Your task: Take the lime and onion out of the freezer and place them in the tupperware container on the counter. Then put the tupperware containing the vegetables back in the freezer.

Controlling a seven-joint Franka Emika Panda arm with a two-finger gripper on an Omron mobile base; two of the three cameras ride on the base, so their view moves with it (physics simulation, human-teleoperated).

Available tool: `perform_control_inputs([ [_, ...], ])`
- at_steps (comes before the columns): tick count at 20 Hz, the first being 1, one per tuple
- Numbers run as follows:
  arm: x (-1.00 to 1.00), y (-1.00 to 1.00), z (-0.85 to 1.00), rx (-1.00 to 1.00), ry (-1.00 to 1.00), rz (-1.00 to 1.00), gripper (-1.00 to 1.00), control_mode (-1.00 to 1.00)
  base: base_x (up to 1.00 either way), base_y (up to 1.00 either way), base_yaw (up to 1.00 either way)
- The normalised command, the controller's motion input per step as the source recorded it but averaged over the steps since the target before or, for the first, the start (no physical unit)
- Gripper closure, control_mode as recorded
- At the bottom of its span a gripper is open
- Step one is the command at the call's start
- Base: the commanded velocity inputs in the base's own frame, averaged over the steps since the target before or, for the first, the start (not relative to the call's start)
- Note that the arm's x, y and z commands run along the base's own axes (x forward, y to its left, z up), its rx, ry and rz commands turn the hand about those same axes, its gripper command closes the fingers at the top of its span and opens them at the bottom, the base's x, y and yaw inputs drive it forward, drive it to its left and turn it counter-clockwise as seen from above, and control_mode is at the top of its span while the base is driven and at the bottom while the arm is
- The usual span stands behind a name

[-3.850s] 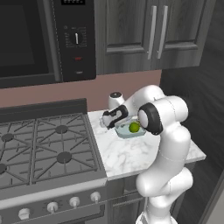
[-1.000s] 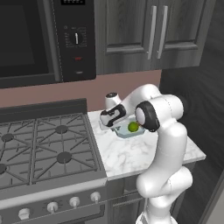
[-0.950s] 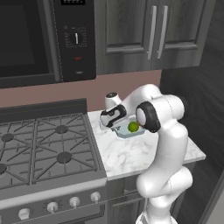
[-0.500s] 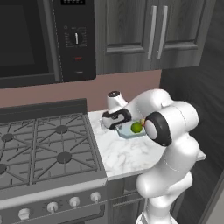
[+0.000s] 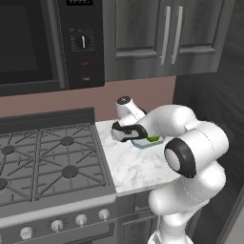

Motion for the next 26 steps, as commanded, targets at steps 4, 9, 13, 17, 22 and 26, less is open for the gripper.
perform_control_inputs([
  [4,-0.11,-0.03,0.55,-0.15,0.00,0.17,1.00,-1.00,0.00,0.00,0.00],
  [9,-0.37,0.00,0.33,-0.11,0.00,0.14,1.00,-1.00,0.00,0.00,0.00],
  [13,-0.59,0.00,0.27,-0.07,-0.01,0.13,1.00,-1.00,0.00,0.00,0.00],
  [17,-0.64,0.00,0.24,-0.05,0.00,0.21,1.00,-1.00,0.00,0.00,0.00],
  [22,-0.57,-0.01,0.16,-0.05,0.00,0.20,1.00,-1.00,0.00,0.00,0.00],
  [26,-0.38,-0.07,0.00,-0.02,0.00,0.22,1.00,-1.00,0.00,0.00,0.00],
])
